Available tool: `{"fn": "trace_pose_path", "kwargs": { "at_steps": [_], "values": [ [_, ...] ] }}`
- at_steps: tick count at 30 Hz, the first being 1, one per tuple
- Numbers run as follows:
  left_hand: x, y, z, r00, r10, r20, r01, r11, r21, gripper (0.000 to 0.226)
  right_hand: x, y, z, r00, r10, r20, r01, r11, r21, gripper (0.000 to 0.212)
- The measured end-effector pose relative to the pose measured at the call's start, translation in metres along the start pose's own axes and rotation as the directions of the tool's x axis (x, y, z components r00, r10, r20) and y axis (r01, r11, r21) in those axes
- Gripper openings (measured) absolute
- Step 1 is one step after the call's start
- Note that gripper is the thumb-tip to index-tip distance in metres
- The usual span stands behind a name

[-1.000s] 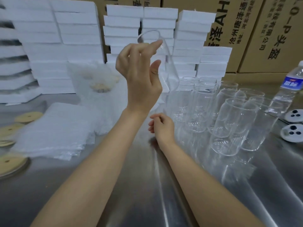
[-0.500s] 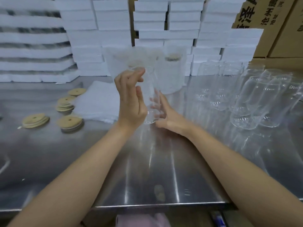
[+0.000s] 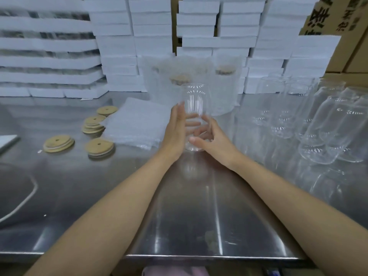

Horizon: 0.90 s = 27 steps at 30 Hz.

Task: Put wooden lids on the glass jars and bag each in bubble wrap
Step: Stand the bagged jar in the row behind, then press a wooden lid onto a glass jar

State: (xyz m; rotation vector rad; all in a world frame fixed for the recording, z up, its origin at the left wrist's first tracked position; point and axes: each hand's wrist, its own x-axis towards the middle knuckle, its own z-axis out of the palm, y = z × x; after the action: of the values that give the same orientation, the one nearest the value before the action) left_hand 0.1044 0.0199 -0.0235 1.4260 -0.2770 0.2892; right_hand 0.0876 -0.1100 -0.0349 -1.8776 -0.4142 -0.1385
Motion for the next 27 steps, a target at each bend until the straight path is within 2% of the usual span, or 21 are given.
{"fn": "trace_pose_path", "kwargs": {
  "at_steps": [3,6,12,15,21,23,24,25,26,27],
  "values": [
    [0.005,-0.003,0.004,0.982,-0.188,-0.011,0.184,0.97,-0.159,0.057,0.003,0.003,-0.001,0.999,0.034,-0.008,-0.034,0.999,-0.011,0.105],
    [0.007,-0.003,0.006,0.972,-0.236,-0.022,0.227,0.953,-0.201,0.05,0.004,0.004,-0.001,0.999,0.043,-0.017,-0.043,0.999,-0.015,0.101],
    [0.007,-0.004,0.007,0.955,-0.293,-0.042,0.281,0.943,-0.178,0.059,0.004,0.005,-0.002,0.998,0.055,-0.011,-0.056,0.997,-0.06,0.094],
    [0.008,-0.006,0.005,0.947,-0.316,-0.054,0.296,0.928,-0.227,0.065,0.004,0.004,0.001,0.998,0.051,-0.02,-0.053,0.994,-0.095,0.093],
    [0.009,-0.004,0.004,0.919,-0.388,-0.076,0.355,0.895,-0.271,0.06,0.006,0.007,0.001,0.998,0.054,-0.011,-0.055,0.994,-0.094,0.093],
    [0.008,0.0,0.003,0.938,-0.328,-0.114,0.312,0.94,-0.142,0.054,0.007,0.01,-0.001,0.998,0.053,-0.024,-0.055,0.993,-0.107,0.094],
    [0.005,0.003,0.0,0.962,-0.232,-0.145,0.239,0.97,0.034,0.048,0.008,0.011,-0.002,0.998,0.051,-0.041,-0.055,0.992,-0.114,0.095],
    [0.004,0.008,-0.006,0.982,-0.095,-0.163,0.141,0.943,0.301,0.04,0.009,0.012,-0.004,0.997,0.051,-0.06,-0.058,0.991,-0.121,0.096],
    [0.003,0.013,-0.014,0.989,0.042,-0.143,0.053,0.797,0.602,0.032,0.009,0.013,-0.007,0.995,0.052,-0.079,-0.062,0.99,-0.127,0.097],
    [0.002,0.019,-0.021,0.988,0.115,-0.103,0.021,0.559,0.829,0.025,0.01,0.014,-0.009,0.994,0.056,-0.093,-0.068,0.989,-0.13,0.098]
  ]
}}
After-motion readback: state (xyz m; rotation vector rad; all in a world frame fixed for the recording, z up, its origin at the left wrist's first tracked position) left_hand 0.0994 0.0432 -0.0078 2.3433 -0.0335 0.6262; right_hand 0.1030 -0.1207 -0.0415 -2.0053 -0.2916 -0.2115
